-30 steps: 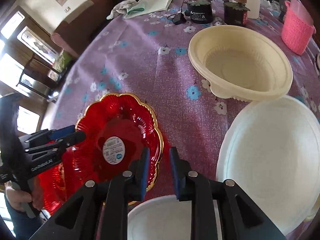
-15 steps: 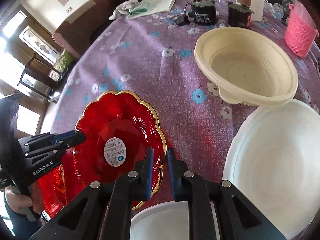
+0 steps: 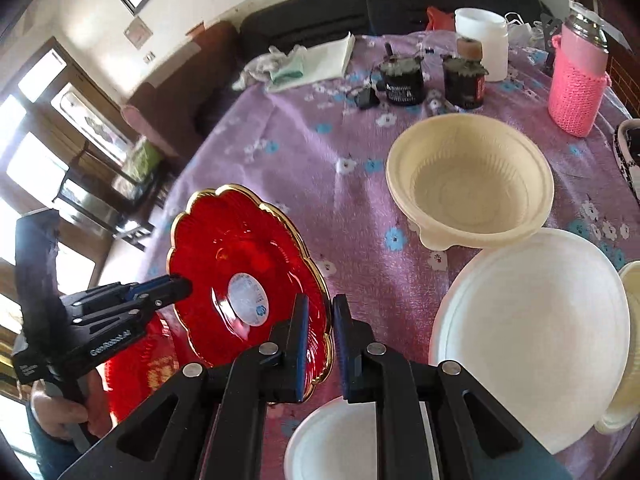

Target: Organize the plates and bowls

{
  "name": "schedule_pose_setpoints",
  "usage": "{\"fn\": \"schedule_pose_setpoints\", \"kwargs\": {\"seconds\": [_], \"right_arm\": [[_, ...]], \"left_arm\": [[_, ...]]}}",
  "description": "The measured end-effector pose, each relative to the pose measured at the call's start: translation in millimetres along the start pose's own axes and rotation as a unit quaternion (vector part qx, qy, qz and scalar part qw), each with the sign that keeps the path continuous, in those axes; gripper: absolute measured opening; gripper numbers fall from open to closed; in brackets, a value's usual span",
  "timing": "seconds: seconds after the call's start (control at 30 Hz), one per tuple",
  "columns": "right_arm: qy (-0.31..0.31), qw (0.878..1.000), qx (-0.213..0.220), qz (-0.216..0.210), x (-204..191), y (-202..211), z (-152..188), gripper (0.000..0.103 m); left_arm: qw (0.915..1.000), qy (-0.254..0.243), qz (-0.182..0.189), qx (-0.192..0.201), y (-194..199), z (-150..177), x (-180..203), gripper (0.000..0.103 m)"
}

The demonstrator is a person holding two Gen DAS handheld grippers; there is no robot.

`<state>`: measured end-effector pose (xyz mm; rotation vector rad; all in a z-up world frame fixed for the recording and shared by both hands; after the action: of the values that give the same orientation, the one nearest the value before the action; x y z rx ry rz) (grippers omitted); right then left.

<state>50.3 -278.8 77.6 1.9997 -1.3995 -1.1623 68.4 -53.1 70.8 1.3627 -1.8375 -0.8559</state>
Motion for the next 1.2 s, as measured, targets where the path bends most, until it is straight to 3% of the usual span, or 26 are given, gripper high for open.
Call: {"fn": "schedule_pose_setpoints", "kwargs": {"seconds": [0.37, 0.7, 0.93, 1.2], "right_arm": [[0.003, 0.997, 0.029, -0.065, -36.4, 46.7, 4.7, 0.014], [0.031, 0.991, 0.000, -0.129, -92.2, 43.0, 47.9, 0.014], [0.040, 0.986, -0.049, -0.156, -123.7, 5.6, 84.9, 0.014], [0.049, 0.986, -0.084, -0.134, -133.3, -34.9, 104.0, 0.014]], "left_arm": [[0.9993, 0.000, -0.005, 0.037, 58.8, 15.1, -15.7, 0.018], [0.9978, 0.015, -0.044, 0.046, 110.1, 73.7, -61.2, 0.025], [0.9964, 0.035, -0.077, 0.009, 103.3, 115.1, -95.3, 0.026], [0.9948, 0.051, -0.085, -0.023, 76.6, 132.8, -113.8, 0.026]]}}
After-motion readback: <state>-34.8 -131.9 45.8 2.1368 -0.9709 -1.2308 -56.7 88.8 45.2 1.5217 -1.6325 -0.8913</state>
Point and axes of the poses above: each gripper's, at about its wrist camera, not at the fingertips, and y roughly against the way its jaws point, x to its right, z to its underside, the point moved 1 cm from there along -y, roughly the way its jaws point, and after that the axes turned 8 degrees about x, right-handed, at the moved point
